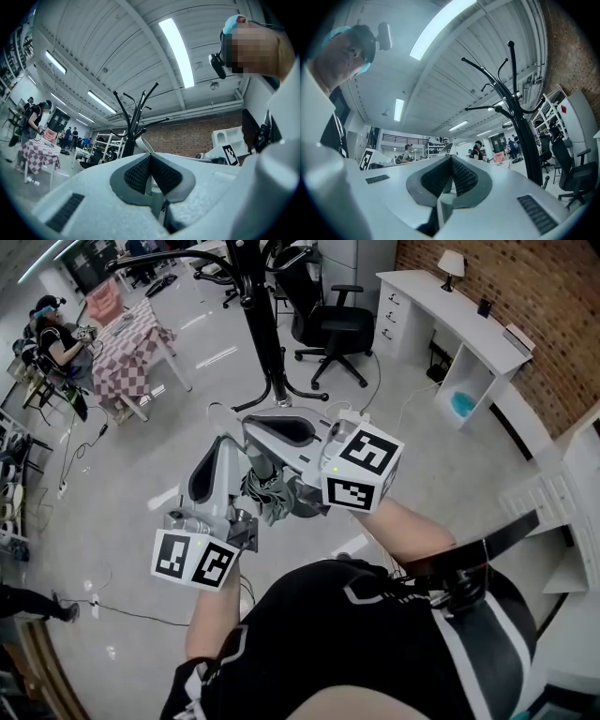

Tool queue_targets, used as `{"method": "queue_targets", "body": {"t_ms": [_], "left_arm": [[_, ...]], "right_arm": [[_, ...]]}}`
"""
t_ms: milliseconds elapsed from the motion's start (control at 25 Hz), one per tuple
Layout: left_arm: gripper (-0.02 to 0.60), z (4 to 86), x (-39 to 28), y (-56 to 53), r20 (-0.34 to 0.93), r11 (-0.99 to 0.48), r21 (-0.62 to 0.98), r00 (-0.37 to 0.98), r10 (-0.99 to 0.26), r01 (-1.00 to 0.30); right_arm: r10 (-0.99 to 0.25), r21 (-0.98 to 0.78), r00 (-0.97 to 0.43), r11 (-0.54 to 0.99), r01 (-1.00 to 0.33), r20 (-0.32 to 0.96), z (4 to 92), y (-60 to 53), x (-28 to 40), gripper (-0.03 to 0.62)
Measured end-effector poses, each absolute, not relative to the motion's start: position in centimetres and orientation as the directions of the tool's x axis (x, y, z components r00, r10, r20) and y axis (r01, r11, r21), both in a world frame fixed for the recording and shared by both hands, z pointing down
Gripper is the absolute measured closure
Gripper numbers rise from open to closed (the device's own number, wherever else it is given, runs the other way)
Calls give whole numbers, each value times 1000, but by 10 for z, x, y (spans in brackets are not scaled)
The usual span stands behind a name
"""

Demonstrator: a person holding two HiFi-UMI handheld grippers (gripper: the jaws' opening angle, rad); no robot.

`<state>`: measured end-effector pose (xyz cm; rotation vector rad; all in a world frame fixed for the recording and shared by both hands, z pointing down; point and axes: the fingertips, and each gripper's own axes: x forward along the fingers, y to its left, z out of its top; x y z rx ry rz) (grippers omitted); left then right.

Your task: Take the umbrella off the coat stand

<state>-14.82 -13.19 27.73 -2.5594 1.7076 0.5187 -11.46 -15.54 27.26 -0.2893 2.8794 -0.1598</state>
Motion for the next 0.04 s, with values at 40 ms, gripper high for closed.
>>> {"method": "queue_targets", "body": {"t_ms": [40], "left_arm": [[569, 278, -149, -129, -283, -401, 164, 347, -894, -901]], "right_arm": [[-209, -132, -951, 974, -182, -227, 273, -153, -115, 586]]}}
